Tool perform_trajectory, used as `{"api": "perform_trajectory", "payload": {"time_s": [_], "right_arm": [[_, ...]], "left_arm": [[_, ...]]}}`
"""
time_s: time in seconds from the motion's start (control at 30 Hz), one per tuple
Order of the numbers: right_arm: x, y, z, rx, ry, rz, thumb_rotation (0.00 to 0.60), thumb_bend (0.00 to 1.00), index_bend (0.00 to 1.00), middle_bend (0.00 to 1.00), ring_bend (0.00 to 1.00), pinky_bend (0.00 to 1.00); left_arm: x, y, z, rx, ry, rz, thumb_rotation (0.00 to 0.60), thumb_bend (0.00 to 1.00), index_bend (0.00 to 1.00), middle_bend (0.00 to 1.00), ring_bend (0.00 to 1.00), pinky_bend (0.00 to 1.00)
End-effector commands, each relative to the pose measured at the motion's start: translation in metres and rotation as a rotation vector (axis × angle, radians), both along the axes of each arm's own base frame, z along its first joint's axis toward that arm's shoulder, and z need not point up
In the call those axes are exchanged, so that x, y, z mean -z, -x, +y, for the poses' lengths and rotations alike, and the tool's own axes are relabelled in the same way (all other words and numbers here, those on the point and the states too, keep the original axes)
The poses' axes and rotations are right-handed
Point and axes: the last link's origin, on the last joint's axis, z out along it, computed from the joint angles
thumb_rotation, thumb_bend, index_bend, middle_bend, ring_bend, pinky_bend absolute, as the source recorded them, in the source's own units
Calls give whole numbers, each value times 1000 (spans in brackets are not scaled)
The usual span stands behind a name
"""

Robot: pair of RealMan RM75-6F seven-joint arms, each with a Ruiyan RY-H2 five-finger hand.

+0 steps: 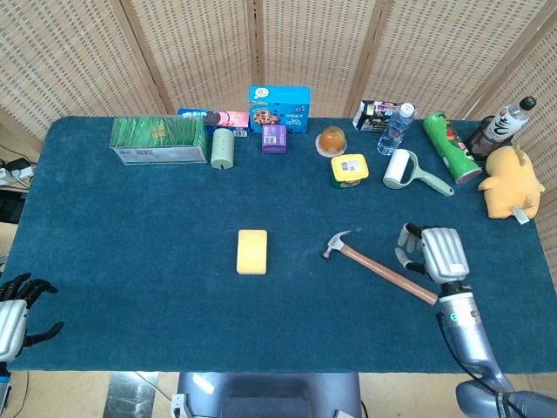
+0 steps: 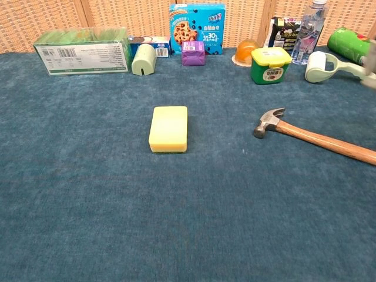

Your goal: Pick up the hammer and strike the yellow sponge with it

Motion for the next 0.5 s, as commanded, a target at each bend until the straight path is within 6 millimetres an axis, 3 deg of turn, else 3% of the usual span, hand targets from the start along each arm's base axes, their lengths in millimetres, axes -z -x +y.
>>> {"api": "perform_trajectory", "payload": {"time_s": [0.03,0.5], "right_arm": [[-3,15,19,18,32,42,600,375,604,696,684,621],[-21,61,102,175,91,119,600,394,604,686,655,598]], "left_arm": [[1,1,1,10,-8,-3,600,202,358,280,117,121],[5,-1,-4,37,-34,9,600,201,358,280,117,121]]}}
